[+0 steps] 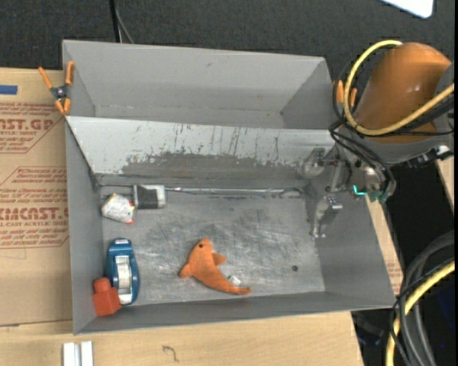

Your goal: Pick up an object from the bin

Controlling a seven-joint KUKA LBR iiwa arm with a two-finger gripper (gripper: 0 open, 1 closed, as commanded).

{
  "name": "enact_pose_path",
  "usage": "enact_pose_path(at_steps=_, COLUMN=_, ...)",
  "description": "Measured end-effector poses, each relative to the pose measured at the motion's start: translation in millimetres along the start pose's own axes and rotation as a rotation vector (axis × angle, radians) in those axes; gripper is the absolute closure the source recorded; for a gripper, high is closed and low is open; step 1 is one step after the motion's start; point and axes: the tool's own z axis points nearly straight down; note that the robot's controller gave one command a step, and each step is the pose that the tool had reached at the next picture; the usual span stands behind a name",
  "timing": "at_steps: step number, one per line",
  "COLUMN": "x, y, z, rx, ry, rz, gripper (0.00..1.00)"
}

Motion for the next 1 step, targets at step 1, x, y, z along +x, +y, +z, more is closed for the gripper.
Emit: enact_pose_path(at_steps=1, x=9.7, y=21.3, z=25.6, rx=0.003, ry=-0.009, rz=-0.101, gripper=0.0)
